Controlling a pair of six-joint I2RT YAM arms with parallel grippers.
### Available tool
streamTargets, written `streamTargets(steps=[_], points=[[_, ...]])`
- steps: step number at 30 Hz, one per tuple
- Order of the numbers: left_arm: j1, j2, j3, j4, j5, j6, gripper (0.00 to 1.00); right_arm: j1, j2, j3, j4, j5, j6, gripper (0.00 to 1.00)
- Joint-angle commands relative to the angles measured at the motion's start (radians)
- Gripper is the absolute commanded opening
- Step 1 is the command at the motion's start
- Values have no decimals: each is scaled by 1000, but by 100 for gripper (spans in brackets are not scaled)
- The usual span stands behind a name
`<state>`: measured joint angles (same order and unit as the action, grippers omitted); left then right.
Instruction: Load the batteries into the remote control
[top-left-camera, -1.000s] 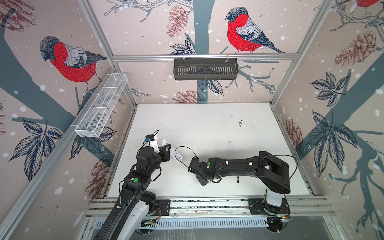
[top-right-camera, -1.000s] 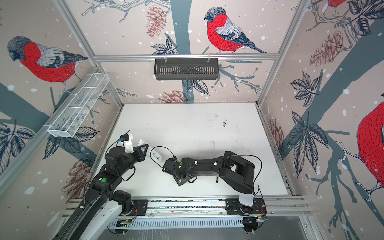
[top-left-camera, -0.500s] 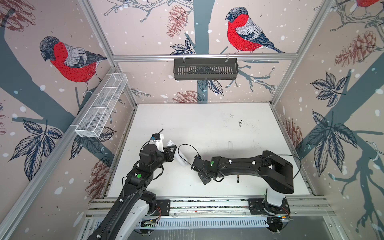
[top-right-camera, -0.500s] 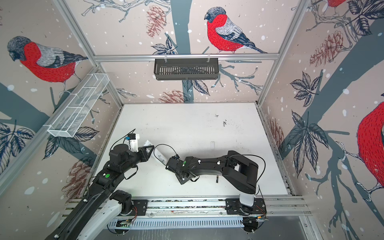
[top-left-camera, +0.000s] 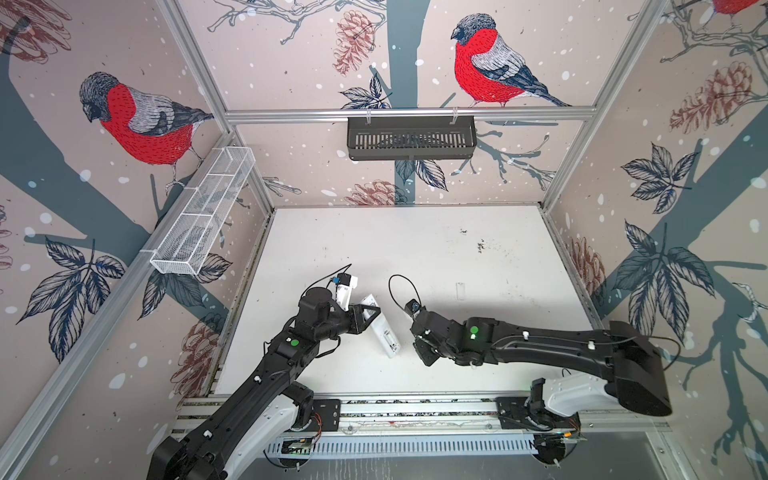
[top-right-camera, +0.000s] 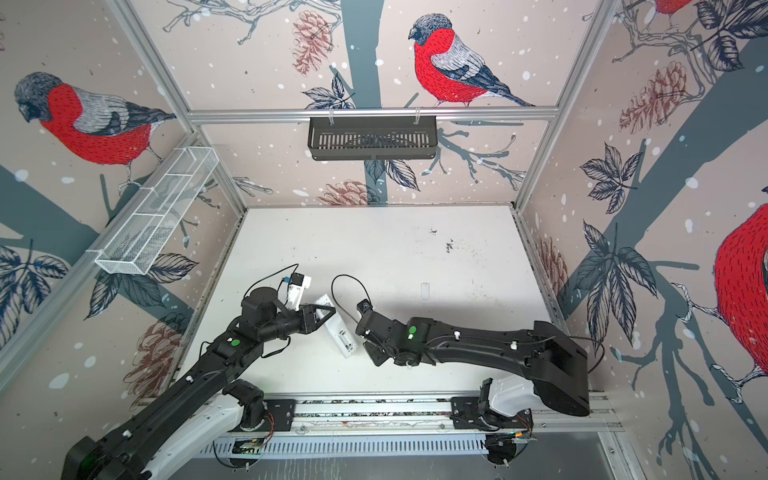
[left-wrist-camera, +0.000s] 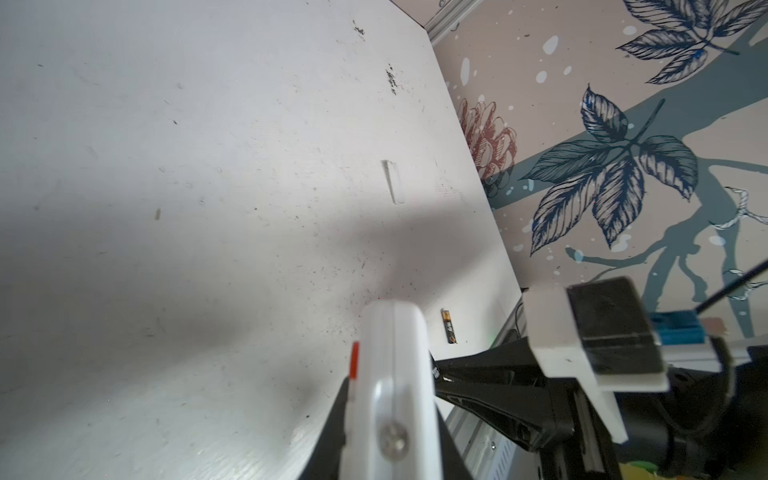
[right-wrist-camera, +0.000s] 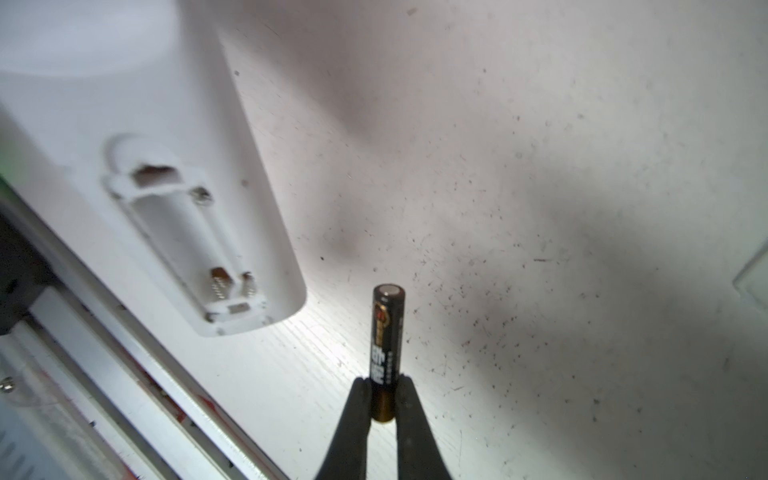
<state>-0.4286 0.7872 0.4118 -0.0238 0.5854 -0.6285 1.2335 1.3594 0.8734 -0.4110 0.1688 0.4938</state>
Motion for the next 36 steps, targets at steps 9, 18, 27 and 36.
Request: streamTargets(steps=[9, 18, 27, 36], points=[[5, 3, -22, 170, 108, -51, 0, 80, 25, 50, 67, -71, -34, 13], [40, 9, -36, 220, 168, -84, 0, 62, 75, 99, -15, -46, 39, 13], [108, 65, -91, 382, 297, -217, 0, 28, 139, 192, -143, -98, 87, 13], [178, 91, -142, 474, 336, -313, 0, 6, 222, 306, -276, -88, 111, 15]])
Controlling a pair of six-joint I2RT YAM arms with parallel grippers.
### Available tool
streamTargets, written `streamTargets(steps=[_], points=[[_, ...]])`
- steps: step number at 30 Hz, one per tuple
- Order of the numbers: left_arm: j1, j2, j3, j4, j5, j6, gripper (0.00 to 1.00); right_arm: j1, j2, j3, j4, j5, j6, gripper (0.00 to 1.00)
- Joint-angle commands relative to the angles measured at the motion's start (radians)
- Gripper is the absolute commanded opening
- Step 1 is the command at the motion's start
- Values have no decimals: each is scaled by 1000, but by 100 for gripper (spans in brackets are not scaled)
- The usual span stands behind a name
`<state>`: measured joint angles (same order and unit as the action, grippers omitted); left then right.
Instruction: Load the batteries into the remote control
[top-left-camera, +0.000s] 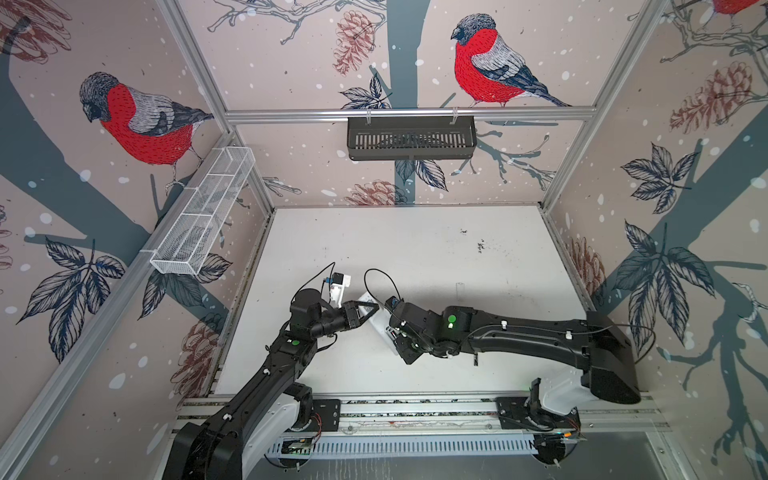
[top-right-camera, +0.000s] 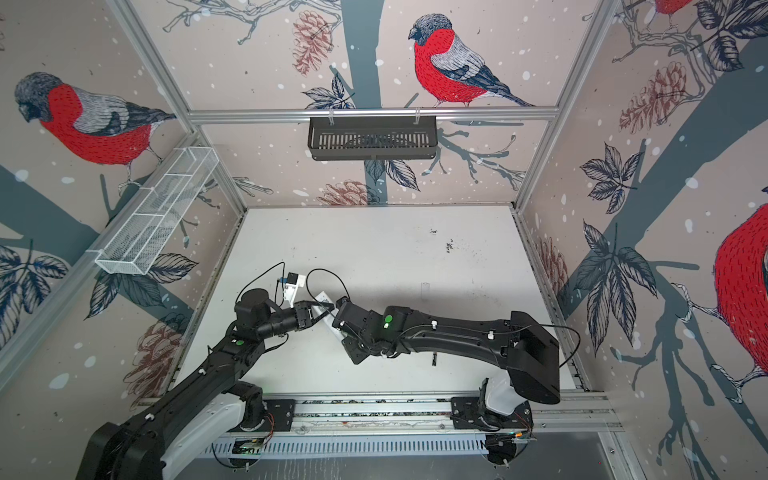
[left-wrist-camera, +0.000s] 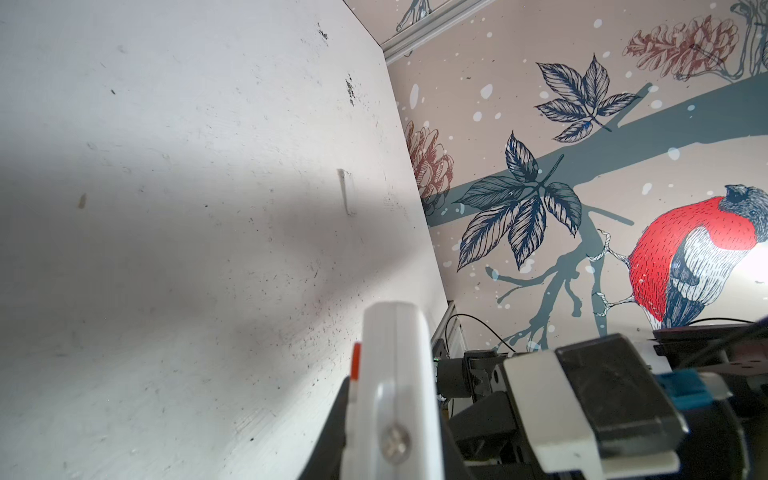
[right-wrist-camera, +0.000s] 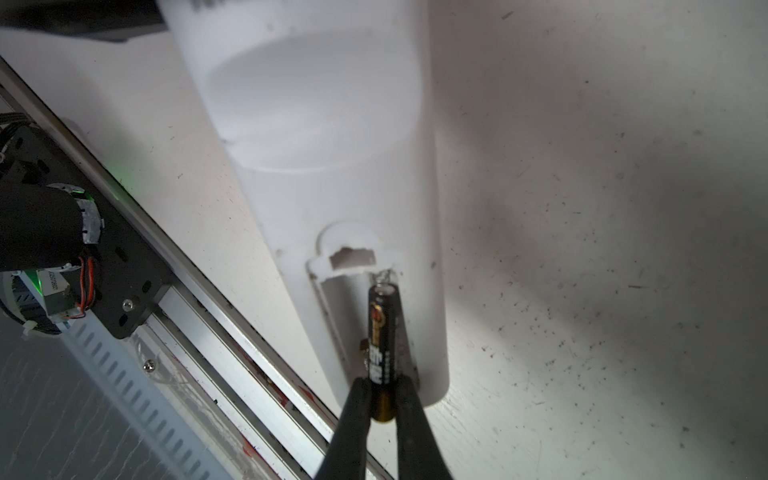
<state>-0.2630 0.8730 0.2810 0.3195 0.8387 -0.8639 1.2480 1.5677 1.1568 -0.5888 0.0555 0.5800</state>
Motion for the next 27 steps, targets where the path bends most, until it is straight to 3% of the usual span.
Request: streamTargets(steps=[1, 11, 27], points=[[18, 10, -17, 139, 90, -86, 0, -8, 19, 29, -105, 30, 21, 16], [73, 82, -31, 237, 160, -159, 0, -18, 57, 102, -139, 8, -35, 22], [122, 164, -14, 244, 192, -158, 0, -18, 86, 168, -196, 21, -71, 28]])
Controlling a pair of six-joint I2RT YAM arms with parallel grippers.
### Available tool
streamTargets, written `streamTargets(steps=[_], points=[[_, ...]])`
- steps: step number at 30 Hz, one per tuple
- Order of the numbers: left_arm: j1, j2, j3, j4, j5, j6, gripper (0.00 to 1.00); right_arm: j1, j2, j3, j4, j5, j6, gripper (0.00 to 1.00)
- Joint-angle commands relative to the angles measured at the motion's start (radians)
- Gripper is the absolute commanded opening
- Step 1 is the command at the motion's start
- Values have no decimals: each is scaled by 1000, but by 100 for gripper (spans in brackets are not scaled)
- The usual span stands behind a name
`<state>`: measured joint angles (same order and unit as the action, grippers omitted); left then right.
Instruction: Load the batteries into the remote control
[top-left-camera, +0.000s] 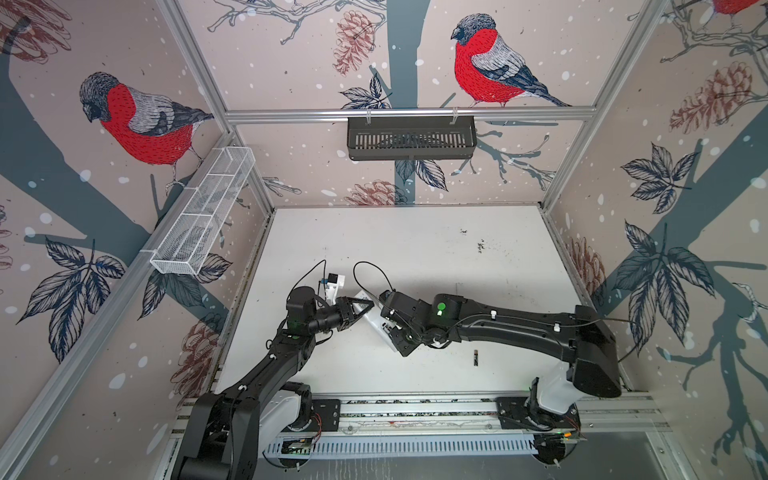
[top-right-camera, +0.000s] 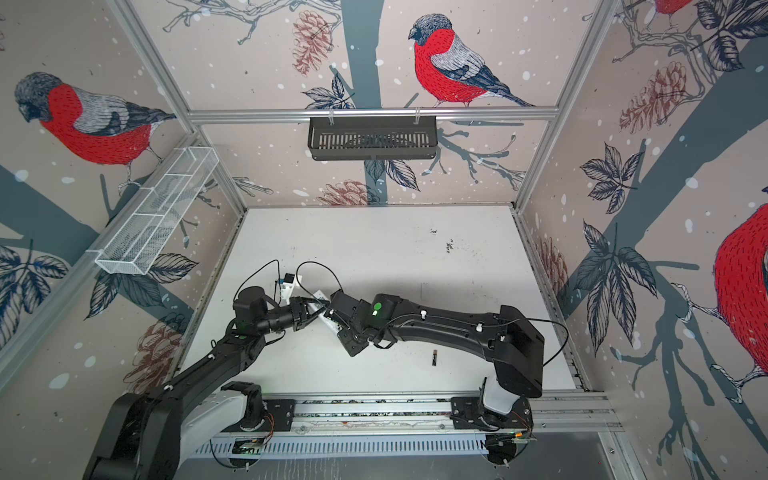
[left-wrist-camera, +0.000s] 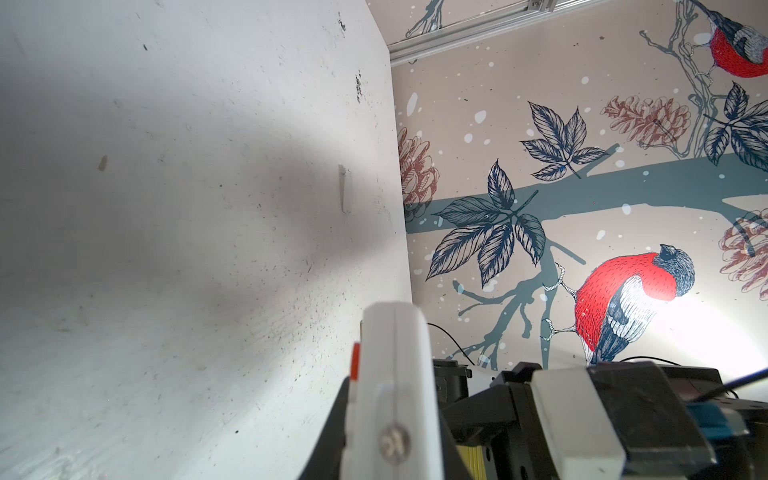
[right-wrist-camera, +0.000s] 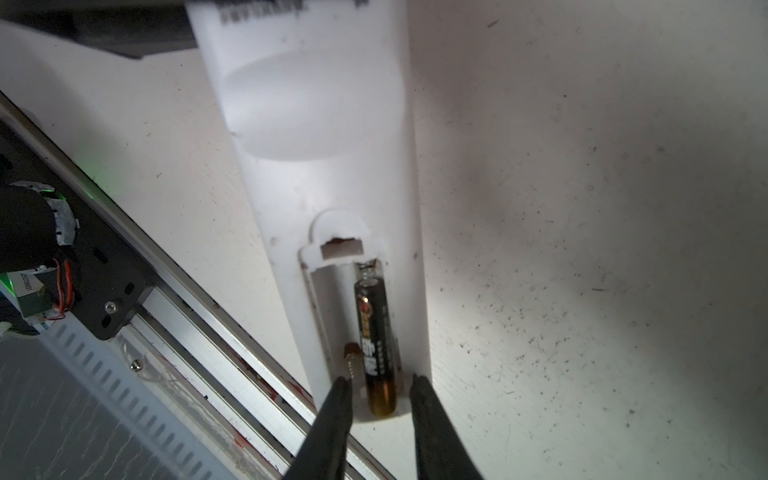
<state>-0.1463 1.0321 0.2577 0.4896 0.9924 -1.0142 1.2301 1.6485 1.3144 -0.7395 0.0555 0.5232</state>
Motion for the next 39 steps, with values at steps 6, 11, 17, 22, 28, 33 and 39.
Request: streamTargets(steps=[6, 11, 17, 22, 28, 33, 39], points=[[8, 21, 16, 71, 55, 5, 0, -1, 20, 27, -59, 31, -23, 28], [11, 28, 20, 71, 57, 11, 0, -1, 27, 42, -66, 37, -30, 22], [17, 31, 19, 64, 53, 15, 0, 4, 30, 55, -75, 43, -31, 23], [18, 35, 21, 60, 50, 19, 0, 7, 35, 66, -82, 53, -35, 24], [21, 31, 20, 56, 46, 22, 0, 8, 42, 69, -82, 49, -42, 24], [22, 32, 21, 52, 44, 25, 0, 15, 47, 78, -78, 48, -45, 20], [24, 31, 21, 49, 42, 27, 0, 17, 48, 82, -80, 55, -46, 15]])
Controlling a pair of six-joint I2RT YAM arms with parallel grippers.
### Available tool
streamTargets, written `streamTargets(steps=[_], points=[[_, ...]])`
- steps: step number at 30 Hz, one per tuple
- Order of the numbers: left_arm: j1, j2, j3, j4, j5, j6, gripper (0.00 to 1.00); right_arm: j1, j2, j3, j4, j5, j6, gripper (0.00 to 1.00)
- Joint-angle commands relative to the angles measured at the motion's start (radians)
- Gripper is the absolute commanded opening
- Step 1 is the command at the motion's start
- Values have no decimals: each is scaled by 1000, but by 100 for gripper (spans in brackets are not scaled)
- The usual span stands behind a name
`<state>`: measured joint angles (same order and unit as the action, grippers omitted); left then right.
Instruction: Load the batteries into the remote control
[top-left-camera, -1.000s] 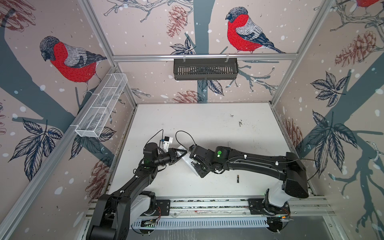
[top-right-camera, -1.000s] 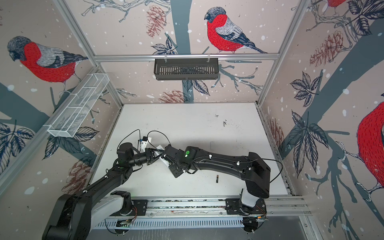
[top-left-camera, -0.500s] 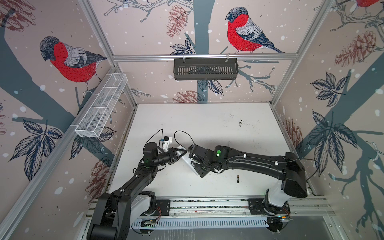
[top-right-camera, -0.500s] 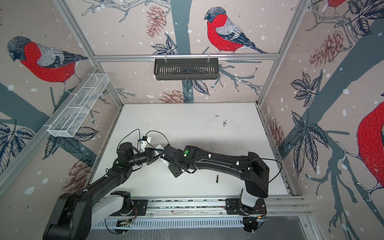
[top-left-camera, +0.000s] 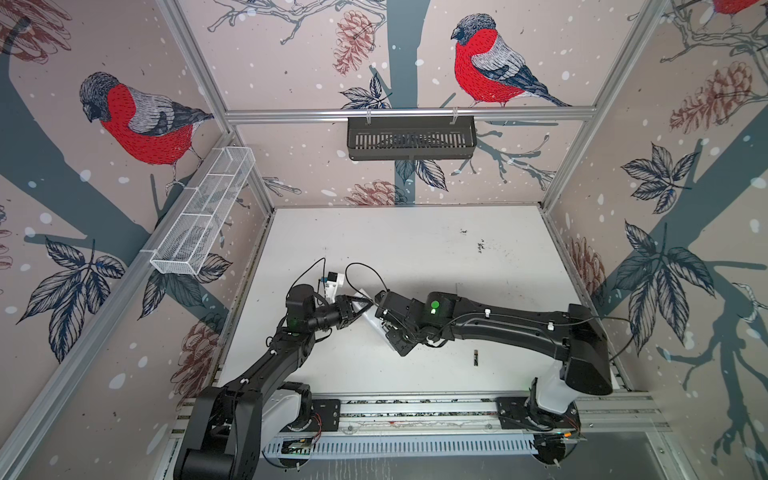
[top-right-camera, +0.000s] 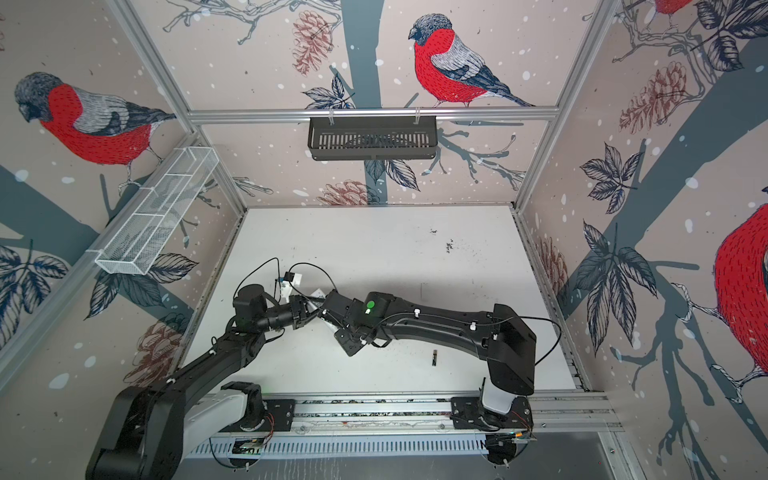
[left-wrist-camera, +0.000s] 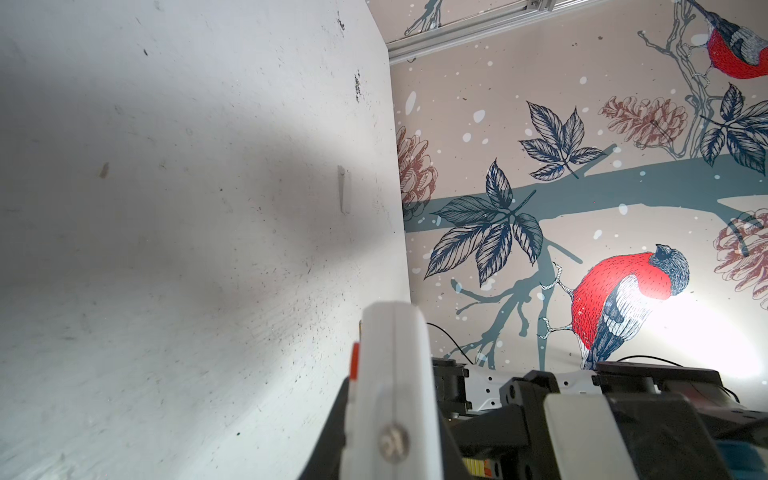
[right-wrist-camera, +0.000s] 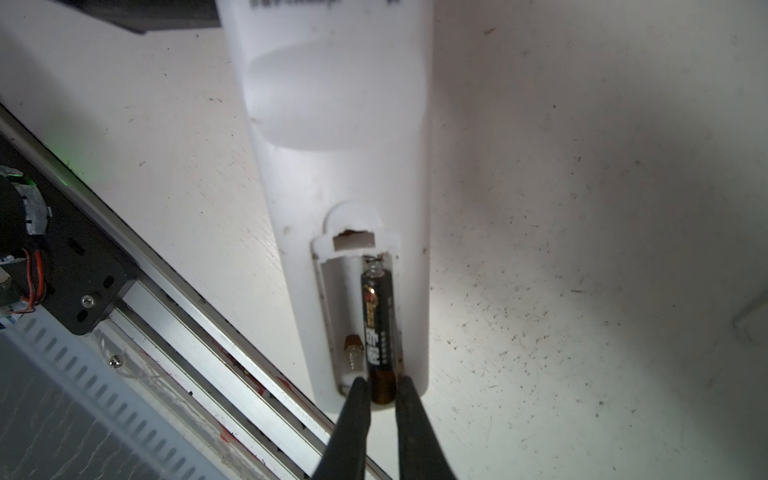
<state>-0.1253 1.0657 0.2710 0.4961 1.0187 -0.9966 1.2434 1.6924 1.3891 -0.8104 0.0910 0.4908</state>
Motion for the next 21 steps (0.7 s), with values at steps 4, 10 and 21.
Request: streamTargets(steps=[4, 10, 21], points=[[3, -5, 8, 42, 17, 10, 0, 4, 7, 10, -6, 28, -15, 13], [3, -9, 7, 49, 25, 4, 0, 2, 21, 14, 3, 36, -20, 9], [3, -32, 0, 70, 53, -23, 0, -7, 54, 24, 34, 14, -52, 7]])
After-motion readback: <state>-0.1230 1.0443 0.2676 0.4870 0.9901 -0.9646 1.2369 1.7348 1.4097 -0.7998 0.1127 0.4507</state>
